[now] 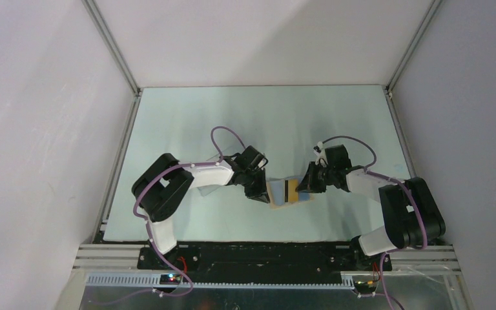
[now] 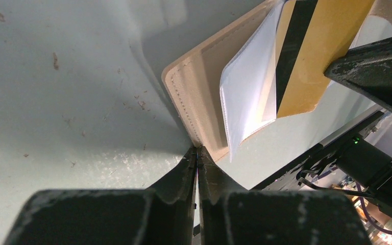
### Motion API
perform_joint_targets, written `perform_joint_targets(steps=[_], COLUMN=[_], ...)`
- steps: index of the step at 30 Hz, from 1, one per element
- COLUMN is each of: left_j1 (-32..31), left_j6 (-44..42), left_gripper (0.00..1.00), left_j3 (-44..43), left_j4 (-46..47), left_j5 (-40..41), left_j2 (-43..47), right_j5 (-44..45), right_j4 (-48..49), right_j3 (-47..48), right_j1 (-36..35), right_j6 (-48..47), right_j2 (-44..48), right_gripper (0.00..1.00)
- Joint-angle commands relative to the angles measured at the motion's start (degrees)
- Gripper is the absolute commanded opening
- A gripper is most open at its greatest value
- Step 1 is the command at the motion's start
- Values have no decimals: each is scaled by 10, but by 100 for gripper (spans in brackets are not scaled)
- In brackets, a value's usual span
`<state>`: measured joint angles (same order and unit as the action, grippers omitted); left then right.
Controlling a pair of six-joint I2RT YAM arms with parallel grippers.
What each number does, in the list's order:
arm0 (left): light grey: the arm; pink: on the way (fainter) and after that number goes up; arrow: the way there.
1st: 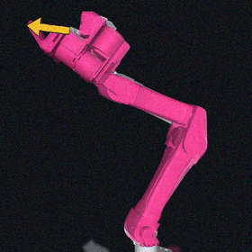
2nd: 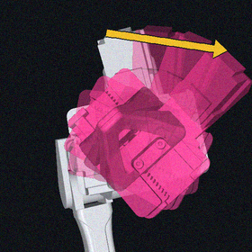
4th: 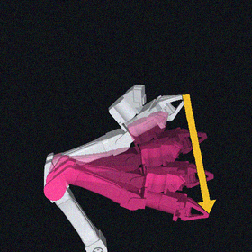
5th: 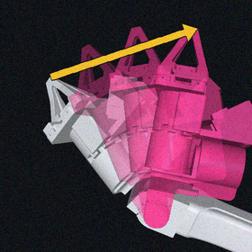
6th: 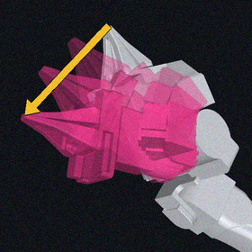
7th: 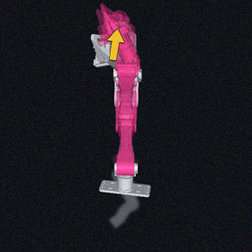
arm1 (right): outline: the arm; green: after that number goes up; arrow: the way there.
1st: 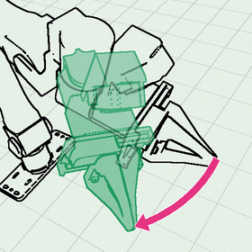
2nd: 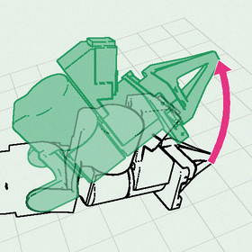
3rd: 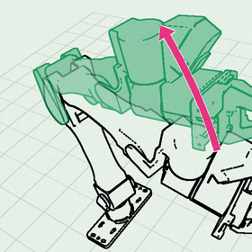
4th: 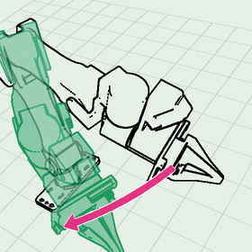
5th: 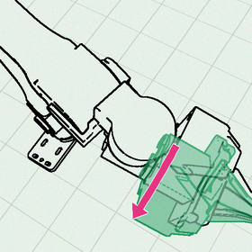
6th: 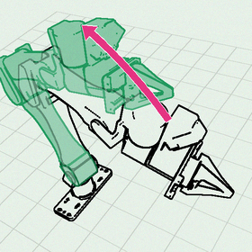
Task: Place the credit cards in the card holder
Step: Insert the credit card into the card holder.
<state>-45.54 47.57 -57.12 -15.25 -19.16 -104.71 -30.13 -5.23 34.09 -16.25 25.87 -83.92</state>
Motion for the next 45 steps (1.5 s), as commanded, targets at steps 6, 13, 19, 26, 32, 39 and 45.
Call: perform_joint_targets(steps=[6,13,19,26,32,39,45], left_j1=[-7,-9,-8,-8,-9,-10,-10], left_j6=[-11,-13,-19,-29,-32,-33,-34], left_gripper=[10,10,10,10,8,3,3], left_j3=[3,4,-1,-16,-21,-24,-24], left_j4=[-28,-29,-33,-50,-55,-56,-57], left_j5=[37,35,34,31,29,26,28], left_j2=[-29,-30,-32,-45,-50,-52,-48], right_j5=[-13,-37,-56,-76,-82,-89,-86], right_j4=[-53,-55,-66,-89,-87,-64,-58], right_j3=[-5,2,31,76,92,93,102], right_j1=[-10,-8,-7,-8,-22,-56,-80], right_j6=[-5,-15,-31,-58,-46,-12,6], right_j2=[25,2,-43,-87,-106,-108,-117], right_gripper=[0,0,0,0,0,0,8])
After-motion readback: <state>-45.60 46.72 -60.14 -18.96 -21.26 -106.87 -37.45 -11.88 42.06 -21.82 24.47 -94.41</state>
